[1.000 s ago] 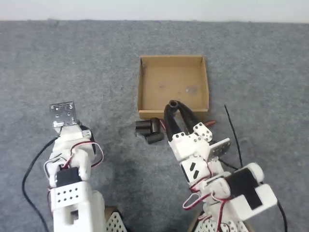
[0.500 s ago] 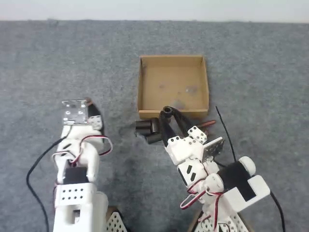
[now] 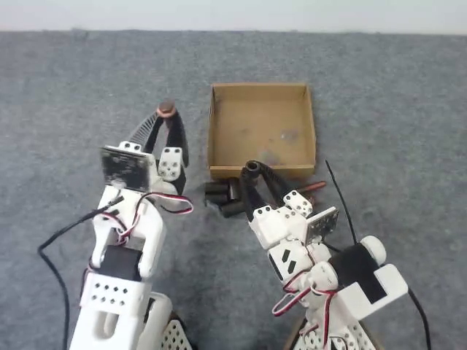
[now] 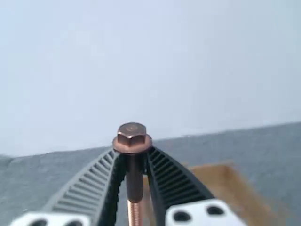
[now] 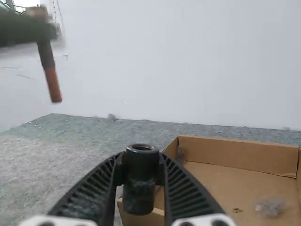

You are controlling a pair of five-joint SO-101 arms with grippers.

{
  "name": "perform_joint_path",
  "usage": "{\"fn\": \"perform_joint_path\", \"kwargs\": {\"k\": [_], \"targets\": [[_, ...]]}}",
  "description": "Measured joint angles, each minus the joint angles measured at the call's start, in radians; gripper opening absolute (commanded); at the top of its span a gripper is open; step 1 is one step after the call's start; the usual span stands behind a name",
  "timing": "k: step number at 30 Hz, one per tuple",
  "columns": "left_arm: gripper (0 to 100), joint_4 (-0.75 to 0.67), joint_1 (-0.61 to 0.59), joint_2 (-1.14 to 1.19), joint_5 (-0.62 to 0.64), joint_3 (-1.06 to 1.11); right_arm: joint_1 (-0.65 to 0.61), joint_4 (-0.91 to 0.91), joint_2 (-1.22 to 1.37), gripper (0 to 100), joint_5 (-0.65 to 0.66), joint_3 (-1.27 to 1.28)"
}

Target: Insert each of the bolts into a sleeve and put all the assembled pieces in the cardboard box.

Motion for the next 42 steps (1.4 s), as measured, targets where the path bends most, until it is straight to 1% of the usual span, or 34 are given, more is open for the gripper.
{"fn": "perform_joint_path", "kwargs": {"k": [4, 7, 11, 13, 18, 21, 25, 30, 42], "targets": [[1, 0.0, 0.048, 0.0, 0.178, -0.068, 0.0, 0.0, 0.0, 0.6, 0.0, 0.0], [1, 0.0, 0.087, 0.0, 0.241, -0.091, 0.0, 0.0, 0.0, 0.6, 0.0, 0.0], [1, 0.0, 0.152, 0.008, 0.242, -0.094, 0.0, 0.0, 0.0, 0.6, 0.0, 0.0], [1, 0.0, 0.176, 0.055, 0.244, -0.13, 0.0, 0.0, 0.0, 0.6, 0.0, 0.0], [1, -0.002, 0.183, 0.302, 0.244, -0.258, 0.0, 0.0, 0.0, 0.6, 0.0, 0.0], [1, -0.002, 0.199, 0.439, 0.245, -0.295, 0.0, 0.0, 0.0, 0.6, 0.0, 0.0], [1, -0.002, 0.259, 0.542, 0.249, -0.318, 0.0, 0.02, 0.008, 0.6, 0.0, 0.0], [1, -0.002, 0.333, 0.563, 0.247, -0.318, 0.0, 0.026, 0.008, 0.6, 0.0, 0.0], [1, -0.002, 0.338, 0.563, 0.249, -0.282, 0.0, 0.026, 0.008, 0.6, 0.0, 0.0]]}}
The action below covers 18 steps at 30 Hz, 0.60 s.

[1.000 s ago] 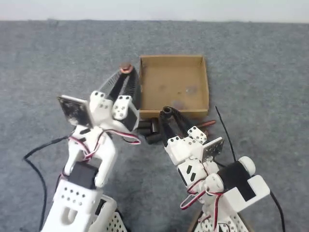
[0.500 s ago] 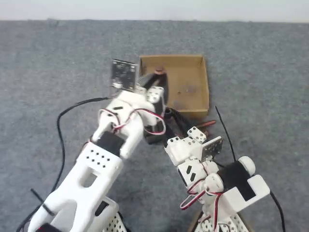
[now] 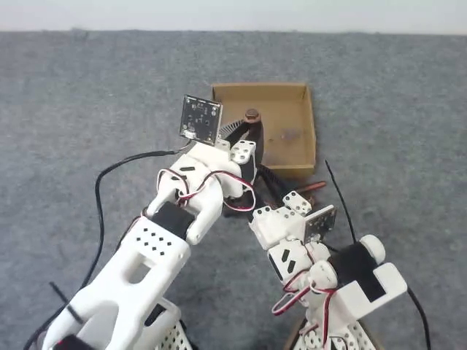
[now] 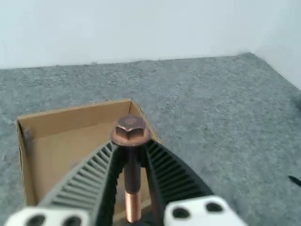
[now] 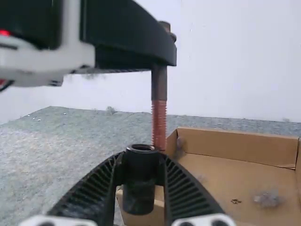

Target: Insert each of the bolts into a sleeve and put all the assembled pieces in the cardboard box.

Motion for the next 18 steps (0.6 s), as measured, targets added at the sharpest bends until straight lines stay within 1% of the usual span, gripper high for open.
{"fn": "perform_joint_path", "kwargs": {"k": [18], "targets": [[1, 0.0, -0.002, 0.0, -0.006, 0.014, 0.0, 0.0, 0.0, 0.6, 0.0, 0.0]]}}
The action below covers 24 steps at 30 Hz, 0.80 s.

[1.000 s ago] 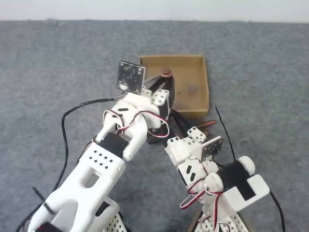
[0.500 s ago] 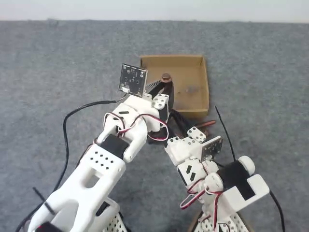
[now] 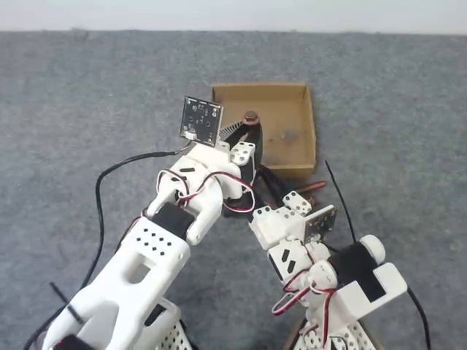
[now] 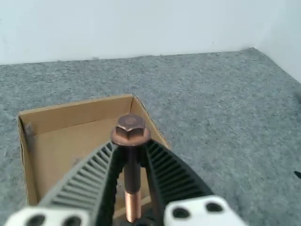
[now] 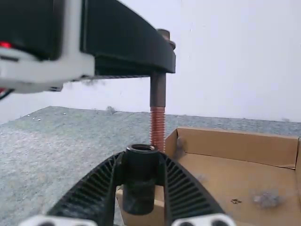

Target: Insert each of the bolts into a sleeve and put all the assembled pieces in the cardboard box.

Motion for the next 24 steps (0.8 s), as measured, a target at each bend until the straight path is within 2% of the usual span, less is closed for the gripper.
{"fn": "perform_joint_path", "kwargs": {"k": [8, 12, 19, 24], "targets": [[1, 0.0, 0.0, -0.057, 0.003, 0.014, -0.014, 0.0, 0.0, 0.6, 0.0, 0.0], [1, 0.0, 0.003, -0.115, -0.054, 0.066, -0.026, 0.0, 0.0, 0.6, 0.044, 0.0], [1, 0.0, 0.008, -0.137, -0.064, 0.074, -0.026, 0.002, 0.0, 0.6, 0.063, 0.0], [1, 0.0, 0.008, -0.137, -0.068, 0.074, -0.026, 0.101, 0.002, 0.6, 0.064, -0.002]]}}
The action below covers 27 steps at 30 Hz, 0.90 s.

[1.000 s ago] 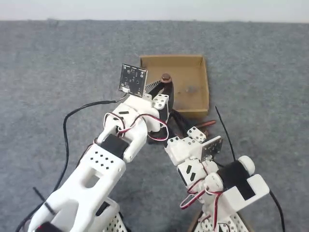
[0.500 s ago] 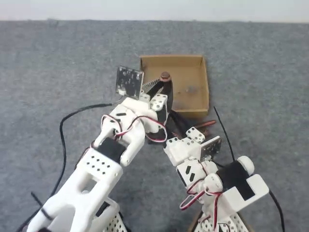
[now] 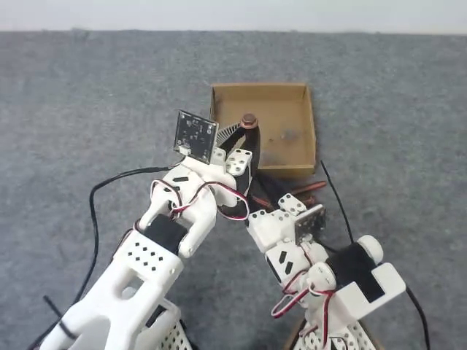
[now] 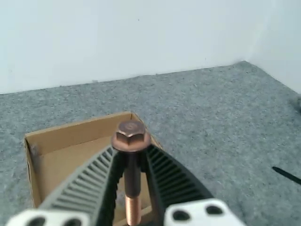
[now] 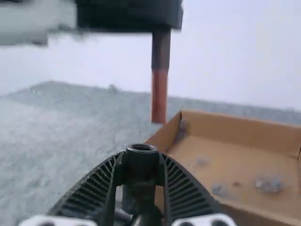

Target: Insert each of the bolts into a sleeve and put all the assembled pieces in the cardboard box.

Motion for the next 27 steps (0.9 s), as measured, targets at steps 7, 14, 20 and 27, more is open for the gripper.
{"fn": "perform_joint_path", "kwargs": {"k": [7, 14, 20, 27], "targets": [[1, 0.0, 0.0, 0.0, -0.003, 0.005, 0.0, 0.017, 0.0, 0.6, 0.003, -0.008], [1, 0.0, -0.002, -0.011, -0.003, 0.058, 0.026, 0.015, 0.0, 0.6, 0.005, -0.008], [1, 0.0, -0.002, -0.012, -0.005, 0.057, 0.029, -0.037, 0.002, 0.6, 0.005, -0.008], [1, -0.012, -0.002, -0.012, -0.005, 0.057, 0.029, -0.038, 0.002, 0.6, 0.005, -0.008]]}}
